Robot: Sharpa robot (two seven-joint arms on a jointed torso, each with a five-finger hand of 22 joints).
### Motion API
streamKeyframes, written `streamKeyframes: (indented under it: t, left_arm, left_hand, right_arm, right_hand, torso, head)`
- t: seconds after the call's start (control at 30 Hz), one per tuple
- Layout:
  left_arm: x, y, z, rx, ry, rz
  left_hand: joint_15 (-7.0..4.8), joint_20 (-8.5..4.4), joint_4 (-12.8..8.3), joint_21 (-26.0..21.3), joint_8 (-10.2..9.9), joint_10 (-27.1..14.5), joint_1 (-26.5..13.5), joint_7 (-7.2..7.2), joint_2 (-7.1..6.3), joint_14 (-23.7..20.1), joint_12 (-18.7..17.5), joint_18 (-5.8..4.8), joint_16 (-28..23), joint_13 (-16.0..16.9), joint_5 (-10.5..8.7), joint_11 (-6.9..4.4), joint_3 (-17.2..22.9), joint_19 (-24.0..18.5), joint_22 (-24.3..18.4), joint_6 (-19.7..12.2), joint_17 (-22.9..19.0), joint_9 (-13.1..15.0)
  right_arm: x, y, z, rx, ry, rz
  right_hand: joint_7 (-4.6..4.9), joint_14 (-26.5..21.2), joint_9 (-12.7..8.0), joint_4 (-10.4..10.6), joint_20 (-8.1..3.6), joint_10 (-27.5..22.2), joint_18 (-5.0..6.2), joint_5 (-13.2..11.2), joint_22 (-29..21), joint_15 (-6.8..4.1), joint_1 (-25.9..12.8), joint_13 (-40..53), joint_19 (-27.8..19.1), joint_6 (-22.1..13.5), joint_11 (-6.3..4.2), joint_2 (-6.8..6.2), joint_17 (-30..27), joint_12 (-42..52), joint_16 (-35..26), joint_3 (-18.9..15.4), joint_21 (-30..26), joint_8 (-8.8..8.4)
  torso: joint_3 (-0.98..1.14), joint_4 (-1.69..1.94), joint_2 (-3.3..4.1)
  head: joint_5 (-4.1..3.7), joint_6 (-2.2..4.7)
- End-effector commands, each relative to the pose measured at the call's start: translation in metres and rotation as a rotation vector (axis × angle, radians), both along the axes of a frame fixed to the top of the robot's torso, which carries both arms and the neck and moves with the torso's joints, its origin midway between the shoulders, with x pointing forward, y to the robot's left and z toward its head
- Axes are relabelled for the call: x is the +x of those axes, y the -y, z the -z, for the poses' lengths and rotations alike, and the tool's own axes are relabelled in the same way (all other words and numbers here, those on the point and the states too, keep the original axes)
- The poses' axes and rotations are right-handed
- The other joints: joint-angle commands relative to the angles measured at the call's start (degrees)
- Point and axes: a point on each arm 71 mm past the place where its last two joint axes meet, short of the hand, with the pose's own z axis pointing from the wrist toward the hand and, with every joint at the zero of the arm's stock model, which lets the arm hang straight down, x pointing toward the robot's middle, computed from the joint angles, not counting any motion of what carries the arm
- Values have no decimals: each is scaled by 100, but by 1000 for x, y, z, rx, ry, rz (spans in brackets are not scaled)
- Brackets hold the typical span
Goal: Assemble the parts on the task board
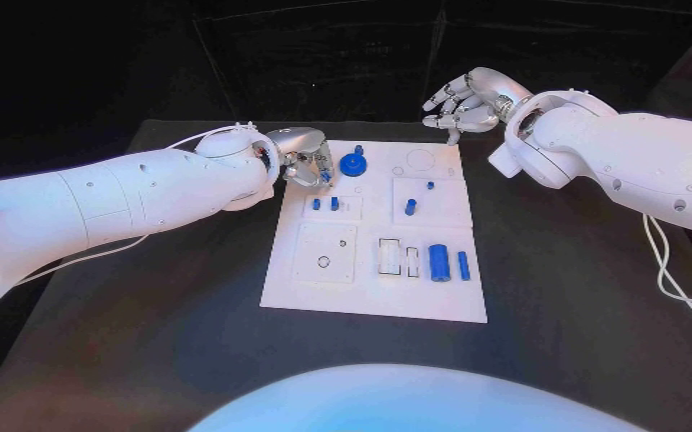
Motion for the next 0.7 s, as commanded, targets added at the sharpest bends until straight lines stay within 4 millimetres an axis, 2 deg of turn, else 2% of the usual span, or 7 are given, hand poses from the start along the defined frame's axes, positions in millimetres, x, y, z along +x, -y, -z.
streamKeyframes:
  t: [0.03, 0.17, 0.7]
  left_arm:
    - [1, -1, 1, 6, -19, -4]
    - [2, 1, 2, 12, -27, -3]
    - [4, 4, 5, 31, -53, -1]
  left_hand:
    - [9, -4, -1, 7, 1, 21, 6, 16, 21, 37, 23, 17, 16, 2, -5, 11, -23, 26, -4, 12, 0, 8]
    - [9, -4, -5, 2, -2, 19, 8, 18, 17, 36, 21, 18, 13, 1, -5, 12, -25, 25, -7, 7, -5, 7]
    - [11, -4, -12, 0, -6, 16, 17, 18, 15, 29, 19, 17, 0, 0, -5, 13, -25, 24, -8, 1, -28, 5]
  right_arm:
    - [0, -1, -2, 5, 5, -7]
    - [0, -2, -2, 6, 5, -8]
    - [0, -2, -2, 6, 6, -9]
  right_hand:
    - [4, -12, -8, 14, 2, -48, 16, 17, -2, -12, -12, -8, 56, -46, -6, 49, -7, 20, 32, -12, -25, 26]
    - [4, -12, -8, 14, 2, -48, 16, 17, -2, -12, -12, -8, 56, -46, -6, 49, -7, 20, 32, -12, -25, 26]
    - [4, -14, -9, 13, 2, -51, 17, 17, -2, -12, -5, -10, 56, -52, -7, 50, -8, 23, 33, -13, -28, 25]
  torso:
    - [-2, -4, 0]
    - [5, -2, 4]
    - [-1, -2, 1]
  head:
    - [13, -2]
    - [22, -2]
    - [37, -11]
